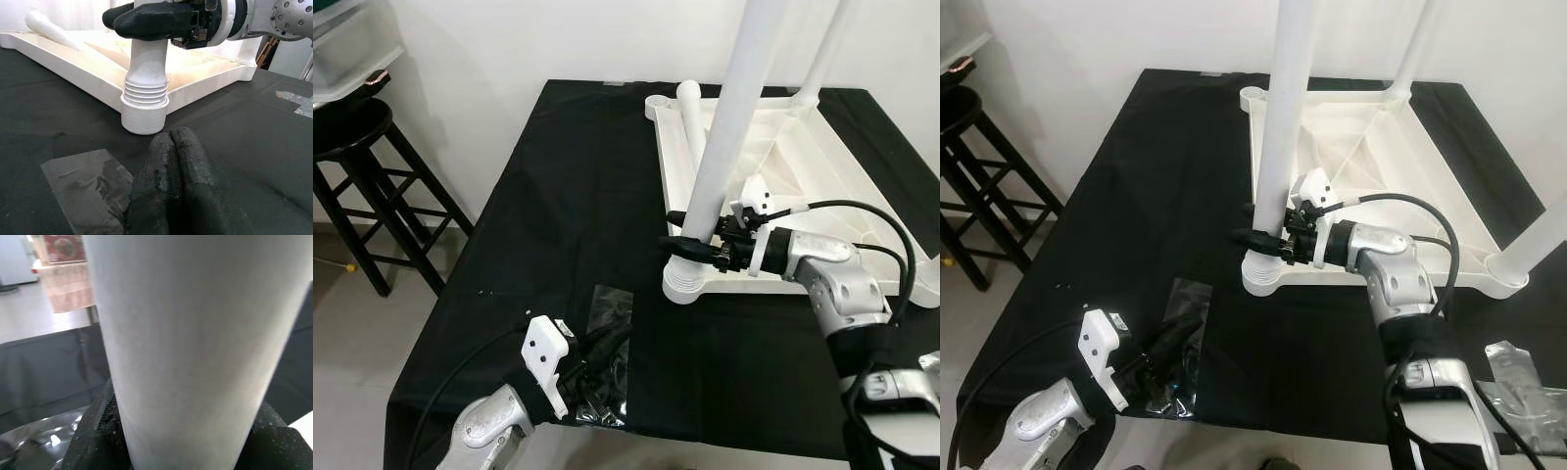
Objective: Building children table
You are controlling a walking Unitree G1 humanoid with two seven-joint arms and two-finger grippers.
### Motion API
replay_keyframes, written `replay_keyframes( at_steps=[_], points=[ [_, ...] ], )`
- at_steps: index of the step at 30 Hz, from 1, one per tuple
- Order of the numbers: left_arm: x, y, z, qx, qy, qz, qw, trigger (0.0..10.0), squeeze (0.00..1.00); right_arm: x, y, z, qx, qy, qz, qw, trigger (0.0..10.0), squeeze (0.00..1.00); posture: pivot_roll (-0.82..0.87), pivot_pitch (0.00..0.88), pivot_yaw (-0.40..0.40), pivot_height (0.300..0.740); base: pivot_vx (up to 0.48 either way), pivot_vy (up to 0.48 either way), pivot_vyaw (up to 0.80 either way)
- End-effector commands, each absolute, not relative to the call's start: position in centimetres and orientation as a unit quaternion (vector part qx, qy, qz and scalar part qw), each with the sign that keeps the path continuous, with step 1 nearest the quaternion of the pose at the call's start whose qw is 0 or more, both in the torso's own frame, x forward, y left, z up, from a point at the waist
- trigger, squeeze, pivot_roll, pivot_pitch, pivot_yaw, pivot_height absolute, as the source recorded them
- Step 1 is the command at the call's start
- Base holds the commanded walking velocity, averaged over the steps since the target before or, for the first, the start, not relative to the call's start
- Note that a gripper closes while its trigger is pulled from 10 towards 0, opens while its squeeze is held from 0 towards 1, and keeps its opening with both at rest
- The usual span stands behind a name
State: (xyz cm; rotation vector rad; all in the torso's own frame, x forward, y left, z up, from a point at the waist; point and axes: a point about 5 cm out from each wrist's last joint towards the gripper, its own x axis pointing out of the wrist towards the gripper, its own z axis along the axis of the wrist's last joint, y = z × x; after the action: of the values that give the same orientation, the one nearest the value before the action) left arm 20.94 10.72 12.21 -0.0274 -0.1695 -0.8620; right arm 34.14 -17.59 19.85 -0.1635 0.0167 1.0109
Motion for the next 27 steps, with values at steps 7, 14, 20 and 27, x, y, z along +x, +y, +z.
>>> replay_keyframes(
  at_steps=[7,14,20,27],
  points=[
    [20.7,10.9,12.2,-0.009,-0.081,-0.415,0.906,10.0,0.0,31.0,-14.0,12.1,-0.009,0.111,0.167,0.98,0.0,0.0,-0.01,0.157,-0.007,0.74,0.0,0.0,0.0],
    [21.1,10.9,12.1,-0.009,-0.079,-0.417,0.906,10.0,0.0,30.9,-10.8,13.2,-0.029,0.076,0.238,0.968,0.0,0.0,0.0,0.143,-0.016,0.74,0.0,0.0,0.0],
    [21.2,11.0,12.1,-0.006,-0.079,-0.411,0.908,10.0,0.0,31.0,-10.9,14.5,-0.003,0.062,0.285,0.956,10.0,1.0,-0.01,0.143,-0.008,0.74,0.0,0.0,0.0],
    [21.2,10.8,12.0,-0.008,-0.077,-0.416,0.906,10.0,0.0,32.2,-13.2,19.4,-0.016,-0.016,0.41,0.912,10.0,0.0,0.0,0.14,-0.009,0.74,0.0,0.0,0.0]
  ],
)
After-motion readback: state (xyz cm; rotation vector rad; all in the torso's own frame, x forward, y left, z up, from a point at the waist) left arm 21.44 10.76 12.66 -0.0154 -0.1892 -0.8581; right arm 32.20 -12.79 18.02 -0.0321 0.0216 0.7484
